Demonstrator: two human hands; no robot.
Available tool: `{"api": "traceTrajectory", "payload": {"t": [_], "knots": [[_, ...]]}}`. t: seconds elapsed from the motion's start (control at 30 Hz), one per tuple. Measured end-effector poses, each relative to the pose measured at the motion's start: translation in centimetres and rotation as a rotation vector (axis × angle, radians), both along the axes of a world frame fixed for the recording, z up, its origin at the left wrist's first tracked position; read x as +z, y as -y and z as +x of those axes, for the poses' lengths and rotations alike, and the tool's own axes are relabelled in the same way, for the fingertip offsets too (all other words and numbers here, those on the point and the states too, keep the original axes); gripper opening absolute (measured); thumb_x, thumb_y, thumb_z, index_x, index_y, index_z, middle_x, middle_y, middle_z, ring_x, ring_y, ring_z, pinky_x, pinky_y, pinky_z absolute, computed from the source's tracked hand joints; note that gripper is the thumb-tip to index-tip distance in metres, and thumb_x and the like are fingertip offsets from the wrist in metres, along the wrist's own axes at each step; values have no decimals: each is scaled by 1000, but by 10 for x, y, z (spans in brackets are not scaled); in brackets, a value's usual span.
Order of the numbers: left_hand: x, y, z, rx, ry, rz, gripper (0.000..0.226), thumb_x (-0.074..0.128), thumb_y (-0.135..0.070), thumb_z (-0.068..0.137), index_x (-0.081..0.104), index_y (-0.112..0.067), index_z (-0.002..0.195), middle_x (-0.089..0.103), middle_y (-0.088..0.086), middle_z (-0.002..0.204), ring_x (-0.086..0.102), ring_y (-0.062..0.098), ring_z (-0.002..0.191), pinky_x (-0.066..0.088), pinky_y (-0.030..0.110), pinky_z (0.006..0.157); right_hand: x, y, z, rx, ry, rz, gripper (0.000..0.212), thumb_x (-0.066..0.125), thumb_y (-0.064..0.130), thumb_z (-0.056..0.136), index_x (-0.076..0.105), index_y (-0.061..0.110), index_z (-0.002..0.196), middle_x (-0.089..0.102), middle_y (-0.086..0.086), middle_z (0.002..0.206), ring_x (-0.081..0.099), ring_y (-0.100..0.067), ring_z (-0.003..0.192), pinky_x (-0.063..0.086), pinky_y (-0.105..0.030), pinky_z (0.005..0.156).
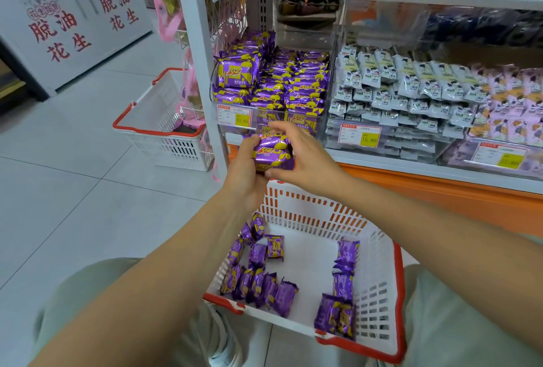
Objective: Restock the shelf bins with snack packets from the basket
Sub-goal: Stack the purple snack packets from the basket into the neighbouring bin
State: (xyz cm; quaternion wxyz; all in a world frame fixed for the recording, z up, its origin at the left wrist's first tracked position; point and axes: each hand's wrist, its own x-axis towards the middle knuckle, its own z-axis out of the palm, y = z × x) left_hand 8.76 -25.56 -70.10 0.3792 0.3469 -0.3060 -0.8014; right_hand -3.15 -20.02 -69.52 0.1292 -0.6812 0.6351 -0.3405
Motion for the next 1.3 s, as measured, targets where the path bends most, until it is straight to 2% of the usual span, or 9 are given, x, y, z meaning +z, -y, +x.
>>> {"api": "traceTrajectory", "payload": {"t": [0.23, 0.37, 0.43, 0.5, 0.73, 0.87, 1.03, 1.17, 1.3], "knots": [[32, 27, 3, -101, -33, -86, 36, 48, -43, 97, 66, -12, 105, 72, 7, 96, 69, 19, 85, 56, 31, 80, 21, 30, -6, -80, 189, -73, 60, 80, 22, 75, 48, 16, 125, 60, 4, 116, 61, -15, 102, 48, -32, 91], [43, 43, 2, -13, 260, -250, 35, 49, -45, 96, 62, -19, 115, 65, -3, 98, 63, 15, 89, 49, 33, 89, 37, 50, -15, -169, 357, -110, 56, 77, 18, 81, 46, 13, 128, 57, 8, 115, 59, 1, 96, 48, -19, 87], [44, 53, 0, 66, 493, -431, 31, 52, -33, 97, 54, -15, 122, 56, -3, 107, 59, 9, 92, 46, 23, 84, 43, 62, -25, -226, 396, -95, 55, 74, 22, 85, 44, 14, 130, 54, 5, 121, 53, 5, 92, 42, -11, 80], [40, 66, 0, 87, 725, -720, 37, 53, -21, 95, 49, -11, 130, 51, 4, 122, 55, 7, 99, 42, 17, 83, 47, 78, -37, -285, 403, -84, 57, 73, 25, 85, 41, 15, 131, 51, 0, 127, 53, -8, 100, 41, -21, 85], [46, 129, -20, 14, 1167, -1488, 60, 42, -29, 91, 37, 1, 143, 27, 19, 155, 22, 32, 145, 17, 38, 117, 64, 146, -69, -474, 347, -96, 58, 71, 16, 86, 38, 8, 133, 50, -9, 121, 53, -20, 102, 38, -23, 75], [52, 168, -39, -50, 1307, -1597, 77, 14, -46, 88, 25, -2, 150, 19, 16, 159, 14, 30, 148, 11, 41, 121, 61, 184, -87, -605, 285, -34, 68, 72, 25, 86, 34, 1, 137, 44, -15, 139, 44, -28, 128, 39, -32, 98], [55, 199, -61, -167, 1407, -1610, 63, 15, -47, 102, 19, -12, 154, 13, 10, 162, 6, 25, 150, 6, 39, 122, 51, 217, -106, -720, 217, 46, 38, 72, 31, 83, 54, 6, 105, 54, -12, 103, 56, -32, 111, 47, -39, 88], [53, 208, -68, -225, 1474, -1616, 60, 19, -47, 104, 17, -16, 155, 14, 6, 162, 10, 23, 150, 9, 39, 121, 43, 233, -112, -681, 276, 79, 62, 71, 31, 85, 45, 1, 133, 53, -15, 129, 52, -30, 119, 44, -34, 94], [51, 212, -69, -196, 1499, -1666, 73, 9, -55, 93, 26, -15, 152, 28, 8, 158, 22, 25, 146, 18, 41, 118, 43, 244, -119, -661, 320, 34, 64, 71, 27, 85, 41, 1, 135, 50, -15, 132, 51, -29, 120, 42, -31, 95]]}}
